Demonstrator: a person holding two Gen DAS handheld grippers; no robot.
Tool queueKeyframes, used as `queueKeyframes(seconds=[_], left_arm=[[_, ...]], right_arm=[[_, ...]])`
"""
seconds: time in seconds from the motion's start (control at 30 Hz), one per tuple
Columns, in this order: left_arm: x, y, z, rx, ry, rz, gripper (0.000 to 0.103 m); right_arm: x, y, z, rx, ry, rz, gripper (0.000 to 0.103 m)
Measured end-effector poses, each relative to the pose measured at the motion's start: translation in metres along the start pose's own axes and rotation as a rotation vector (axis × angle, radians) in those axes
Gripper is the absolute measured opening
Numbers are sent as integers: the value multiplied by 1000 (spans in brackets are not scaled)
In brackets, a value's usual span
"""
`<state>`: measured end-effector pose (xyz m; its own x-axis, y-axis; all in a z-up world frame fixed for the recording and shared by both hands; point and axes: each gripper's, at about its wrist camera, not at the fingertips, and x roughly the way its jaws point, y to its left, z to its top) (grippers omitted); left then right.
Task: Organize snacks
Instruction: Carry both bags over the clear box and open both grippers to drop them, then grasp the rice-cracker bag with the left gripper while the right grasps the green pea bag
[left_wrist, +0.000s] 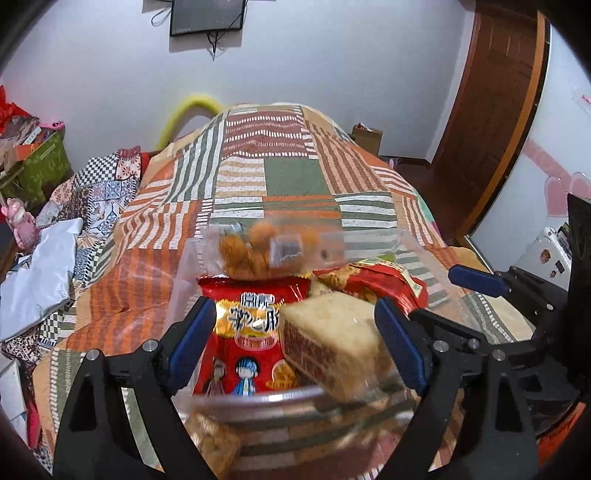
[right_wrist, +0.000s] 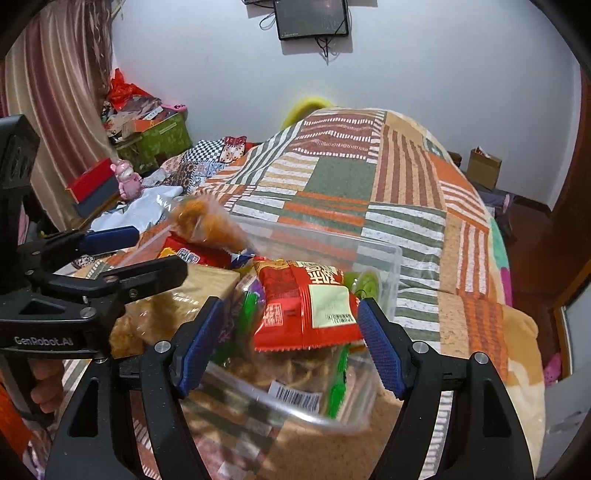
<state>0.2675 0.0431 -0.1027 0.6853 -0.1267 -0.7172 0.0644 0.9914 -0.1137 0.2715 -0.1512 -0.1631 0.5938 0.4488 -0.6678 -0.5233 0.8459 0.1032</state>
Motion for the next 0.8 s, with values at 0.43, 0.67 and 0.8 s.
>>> queueKeyframes(seconds=[0.43,0.67,0.8], left_arm=[[-57,-5,-39,-10,-30,1,88],[-76,-6,-67,-11,-14,18,89],[-82,-7,-83,-21,-3,21,91]], right_arm=[[-52,9,-26,-20,-39,-8,73],[-68,10,-55,-17,-14,-11,74],[-69,7,-78,11,33,-4,74]])
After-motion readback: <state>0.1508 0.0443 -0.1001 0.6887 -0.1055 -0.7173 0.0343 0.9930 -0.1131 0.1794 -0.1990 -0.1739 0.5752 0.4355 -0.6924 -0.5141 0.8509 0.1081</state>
